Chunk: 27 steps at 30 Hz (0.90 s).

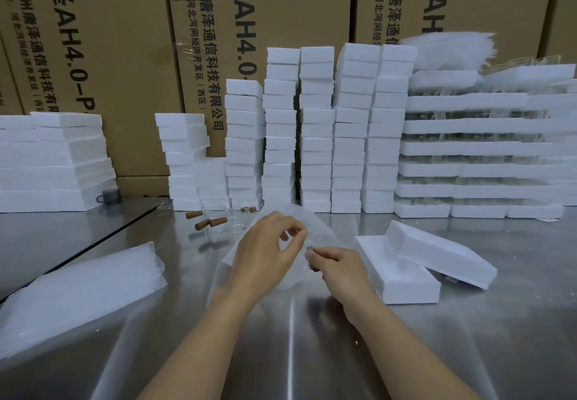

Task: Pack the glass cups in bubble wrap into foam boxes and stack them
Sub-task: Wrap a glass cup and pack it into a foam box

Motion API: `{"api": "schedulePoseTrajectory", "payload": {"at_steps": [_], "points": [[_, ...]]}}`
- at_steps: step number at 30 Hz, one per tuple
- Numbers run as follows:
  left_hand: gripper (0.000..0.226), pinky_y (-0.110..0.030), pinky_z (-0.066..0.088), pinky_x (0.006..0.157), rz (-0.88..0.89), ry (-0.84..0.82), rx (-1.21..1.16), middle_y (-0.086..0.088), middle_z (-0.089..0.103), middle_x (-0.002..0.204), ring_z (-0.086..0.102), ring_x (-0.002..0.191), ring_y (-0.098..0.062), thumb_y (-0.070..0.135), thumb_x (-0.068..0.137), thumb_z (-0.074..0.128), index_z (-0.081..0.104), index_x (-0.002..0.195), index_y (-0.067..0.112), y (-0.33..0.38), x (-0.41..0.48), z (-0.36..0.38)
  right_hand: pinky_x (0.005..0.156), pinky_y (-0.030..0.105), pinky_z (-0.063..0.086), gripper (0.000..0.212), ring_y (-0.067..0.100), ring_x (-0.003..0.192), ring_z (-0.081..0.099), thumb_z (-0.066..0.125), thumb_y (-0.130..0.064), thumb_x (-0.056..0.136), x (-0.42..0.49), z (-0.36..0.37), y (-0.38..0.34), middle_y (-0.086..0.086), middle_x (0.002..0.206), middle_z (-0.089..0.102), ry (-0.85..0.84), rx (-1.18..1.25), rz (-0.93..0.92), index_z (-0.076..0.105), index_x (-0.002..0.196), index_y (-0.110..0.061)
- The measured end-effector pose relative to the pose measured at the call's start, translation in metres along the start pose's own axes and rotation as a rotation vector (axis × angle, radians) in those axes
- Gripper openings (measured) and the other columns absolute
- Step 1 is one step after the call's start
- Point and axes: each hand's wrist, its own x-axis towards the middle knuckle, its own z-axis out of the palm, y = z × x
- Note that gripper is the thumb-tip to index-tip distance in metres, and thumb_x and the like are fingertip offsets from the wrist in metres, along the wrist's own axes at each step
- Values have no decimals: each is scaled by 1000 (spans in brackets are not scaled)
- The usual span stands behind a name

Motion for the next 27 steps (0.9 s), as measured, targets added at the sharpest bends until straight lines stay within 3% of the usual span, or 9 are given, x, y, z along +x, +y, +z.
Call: {"api": "schedulePoseTrajectory", "payload": {"at_steps": [4, 7, 10, 12, 15, 17, 19, 22, 27], "points": [[10, -22, 47, 80, 42, -63, -126, 17, 68, 97, 64, 98, -9, 42, 95, 72, 75, 89, 35, 14, 0, 1, 72, 25, 47, 15, 6, 70, 61, 75, -23, 91, 3, -6, 0, 2, 78, 76, -15, 72, 40, 81, 77, -17], [4, -10, 38, 85, -16, 142, -226, 20, 67, 102, 62, 106, -5, 39, 95, 72, 75, 95, 36, 14, 8, -11, 61, 17, 44, 21, 1, 62, 56, 74, -16, 88, 5, -11, 0, -9, 67, 70, -13, 68, 33, 80, 71, -27], [26, -27, 44, 103, -259, 307, -382, 24, 63, 122, 56, 121, -4, 24, 100, 74, 68, 113, 45, -7, 17, -32, 55, 13, 41, 36, -2, 51, 49, 77, -15, 89, 8, -13, -2, -15, 59, 62, -49, 67, -13, 79, 64, -41], [39, -36, 42, 109, -467, 244, -580, 16, 59, 138, 53, 133, -9, 22, 98, 76, 63, 126, 47, -19, 20, -45, 56, 14, 43, 28, -4, 53, 53, 79, -18, 90, 7, -14, -5, -15, 62, 68, -83, 76, -38, 80, 70, -37], [65, -35, 37, 110, -598, 23, -738, 11, 60, 145, 54, 138, -11, 41, 87, 84, 56, 146, 46, -27, 17, -53, 58, 13, 48, 11, -4, 61, 61, 78, -23, 91, 5, -13, -9, -15, 75, 76, -135, 58, -67, 81, 86, -31], [79, -40, 40, 117, -592, -60, -816, 9, 68, 142, 62, 133, -12, 45, 77, 92, 56, 147, 47, -29, 14, -54, 57, 12, 48, 5, -3, 61, 63, 79, -34, 85, 2, -13, -12, -15, 79, 77, -146, 35, -66, 81, 89, -33], [76, -43, 43, 117, -556, -130, -860, 11, 73, 137, 66, 131, -13, 42, 75, 91, 60, 144, 45, -26, 13, -51, 61, 16, 51, 15, 2, 60, 61, 74, -39, 77, 2, -12, -14, -13, 76, 74, -156, 13, -50, 79, 90, -32], [77, -38, 50, 107, -516, -218, -879, 16, 75, 131, 71, 121, -5, 40, 73, 91, 62, 145, 42, -20, 11, -45, 76, 31, 56, 11, 14, 71, 58, 67, -20, 92, 0, -9, -17, -4, 81, 70, -191, 66, -29, 76, 98, -22], [81, -41, 53, 105, -505, -241, -875, 8, 77, 131, 73, 121, -13, 46, 64, 99, 67, 137, 35, -20, 10, -32, 94, 41, 55, 22, 27, 99, 65, 62, -14, 103, -2, -4, -17, 22, 120, 72, -252, 152, 23, 72, 122, -8]]}}
